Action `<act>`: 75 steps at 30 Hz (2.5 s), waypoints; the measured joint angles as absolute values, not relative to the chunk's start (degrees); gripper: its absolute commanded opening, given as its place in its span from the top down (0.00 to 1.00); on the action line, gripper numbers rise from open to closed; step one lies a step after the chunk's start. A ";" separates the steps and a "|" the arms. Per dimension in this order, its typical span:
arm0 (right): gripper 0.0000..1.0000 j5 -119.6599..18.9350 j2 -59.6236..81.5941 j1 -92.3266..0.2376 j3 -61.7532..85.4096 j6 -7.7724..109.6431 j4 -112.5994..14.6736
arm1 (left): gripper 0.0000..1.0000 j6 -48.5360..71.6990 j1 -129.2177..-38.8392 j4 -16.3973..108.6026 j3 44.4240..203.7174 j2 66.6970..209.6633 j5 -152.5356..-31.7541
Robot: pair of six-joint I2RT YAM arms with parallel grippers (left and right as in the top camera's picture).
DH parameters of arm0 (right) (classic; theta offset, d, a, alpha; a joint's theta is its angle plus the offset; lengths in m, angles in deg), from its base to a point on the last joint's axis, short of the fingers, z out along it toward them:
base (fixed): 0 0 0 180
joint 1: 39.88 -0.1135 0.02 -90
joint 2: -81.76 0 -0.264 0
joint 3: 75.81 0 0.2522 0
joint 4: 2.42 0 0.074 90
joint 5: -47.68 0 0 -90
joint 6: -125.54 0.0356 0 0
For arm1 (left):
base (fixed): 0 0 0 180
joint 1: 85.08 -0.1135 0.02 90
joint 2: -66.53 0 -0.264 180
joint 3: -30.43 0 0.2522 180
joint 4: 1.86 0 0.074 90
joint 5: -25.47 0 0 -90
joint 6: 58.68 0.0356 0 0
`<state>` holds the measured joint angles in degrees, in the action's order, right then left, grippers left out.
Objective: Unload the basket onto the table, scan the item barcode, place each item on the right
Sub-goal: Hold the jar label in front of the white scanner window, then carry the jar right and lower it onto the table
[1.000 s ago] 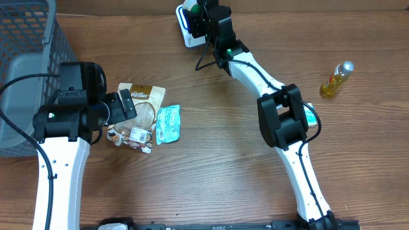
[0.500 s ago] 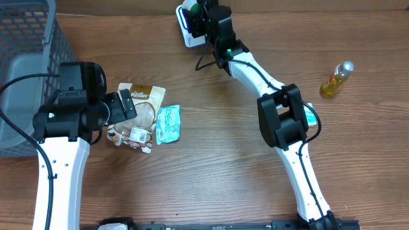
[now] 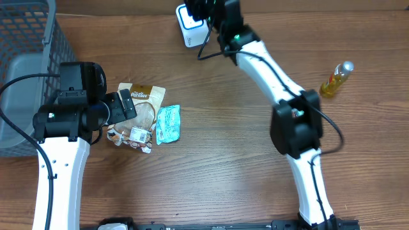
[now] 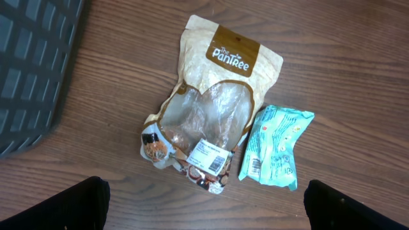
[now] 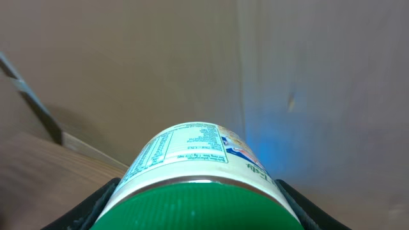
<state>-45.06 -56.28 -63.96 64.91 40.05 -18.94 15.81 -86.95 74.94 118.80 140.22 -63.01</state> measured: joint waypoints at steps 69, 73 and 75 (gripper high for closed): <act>0.12 -39.90 -38.68 -49.51 31.03 41.47 -86.22 | 0.00 15.81 -86.95 74.94 118.80 140.27 -63.01; 0.00 -39.90 -38.68 -49.51 31.03 41.67 -86.31 | 0.00 15.81 -86.95 74.94 118.80 140.27 -63.01; 0.00 -39.90 -38.68 -49.51 31.03 41.52 -86.22 | 0.00 15.81 -86.95 74.94 118.80 140.27 -63.01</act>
